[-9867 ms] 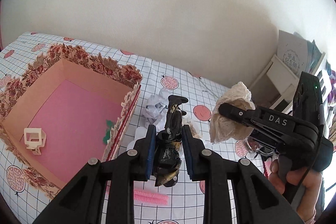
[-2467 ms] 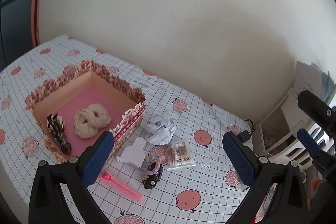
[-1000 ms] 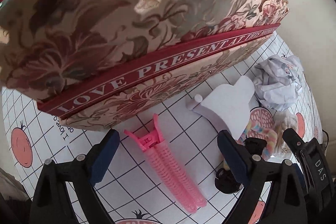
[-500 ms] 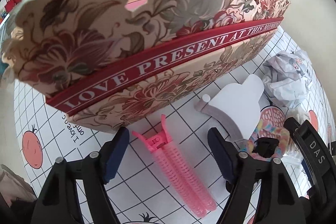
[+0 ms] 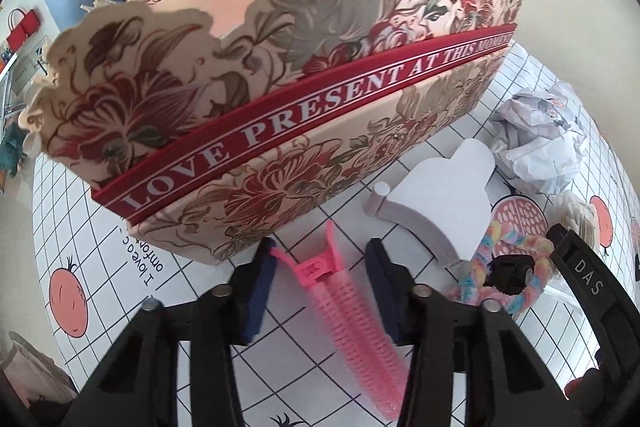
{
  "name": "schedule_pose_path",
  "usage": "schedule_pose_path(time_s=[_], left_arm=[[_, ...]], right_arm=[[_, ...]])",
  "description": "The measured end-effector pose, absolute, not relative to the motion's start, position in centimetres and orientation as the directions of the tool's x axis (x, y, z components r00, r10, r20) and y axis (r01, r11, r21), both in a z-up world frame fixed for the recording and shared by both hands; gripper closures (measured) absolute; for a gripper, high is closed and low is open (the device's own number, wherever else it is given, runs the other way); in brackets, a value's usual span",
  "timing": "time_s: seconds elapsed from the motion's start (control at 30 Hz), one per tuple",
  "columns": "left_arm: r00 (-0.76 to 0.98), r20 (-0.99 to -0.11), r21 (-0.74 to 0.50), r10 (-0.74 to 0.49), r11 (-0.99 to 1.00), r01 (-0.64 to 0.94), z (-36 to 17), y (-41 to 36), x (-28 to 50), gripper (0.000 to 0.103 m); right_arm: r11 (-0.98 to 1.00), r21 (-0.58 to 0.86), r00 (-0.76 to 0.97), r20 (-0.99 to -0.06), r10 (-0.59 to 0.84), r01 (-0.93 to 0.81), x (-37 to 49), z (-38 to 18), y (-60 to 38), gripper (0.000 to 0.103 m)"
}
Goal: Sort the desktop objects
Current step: 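Grasp the pink hair clip with the left gripper while the right grasps the cotton swab bag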
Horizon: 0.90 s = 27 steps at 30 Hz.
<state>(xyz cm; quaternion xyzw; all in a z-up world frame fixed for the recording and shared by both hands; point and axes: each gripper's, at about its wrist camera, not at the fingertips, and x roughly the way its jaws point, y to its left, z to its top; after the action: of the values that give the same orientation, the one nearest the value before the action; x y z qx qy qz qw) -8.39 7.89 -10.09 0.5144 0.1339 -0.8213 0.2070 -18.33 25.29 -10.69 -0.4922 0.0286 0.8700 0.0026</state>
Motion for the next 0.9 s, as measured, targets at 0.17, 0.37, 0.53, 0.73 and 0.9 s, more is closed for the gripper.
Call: schedule_pose_path(time_s=[0.17,0.37,0.53,0.73,0.9], left_arm=[[-0.391,-0.899,-0.009,-0.197,-0.884,0.467,-10.1,7.6,-8.5,0.062],[-0.407,-0.899,-0.030,-0.162,-0.904,0.427,-10.1,7.6,-9.0,0.065],[-0.418,-0.900,-0.054,-0.124,-0.919,0.390,-10.1,7.6,-9.5,0.068],[-0.422,-0.905,-0.100,-0.055,-0.937,0.336,-9.9,7.5,-10.4,0.071],[-0.417,-0.909,-0.136,-0.006,-0.941,0.311,-9.7,7.1,-10.9,0.071]], right_arm=[[-0.997,0.059,-0.516,-0.856,-0.028,-0.043,-18.0,-10.6,25.6,0.039],[-0.992,0.091,-0.519,-0.854,-0.034,-0.086,-17.9,-10.6,26.4,0.040],[-0.986,0.123,-0.518,-0.854,-0.049,-0.110,-17.6,-10.3,27.1,0.043],[-0.968,0.200,-0.528,-0.844,-0.091,-0.152,-17.4,-9.6,28.6,0.048],[-0.949,0.259,-0.528,-0.839,-0.128,-0.181,-17.2,-9.6,29.8,0.048]])
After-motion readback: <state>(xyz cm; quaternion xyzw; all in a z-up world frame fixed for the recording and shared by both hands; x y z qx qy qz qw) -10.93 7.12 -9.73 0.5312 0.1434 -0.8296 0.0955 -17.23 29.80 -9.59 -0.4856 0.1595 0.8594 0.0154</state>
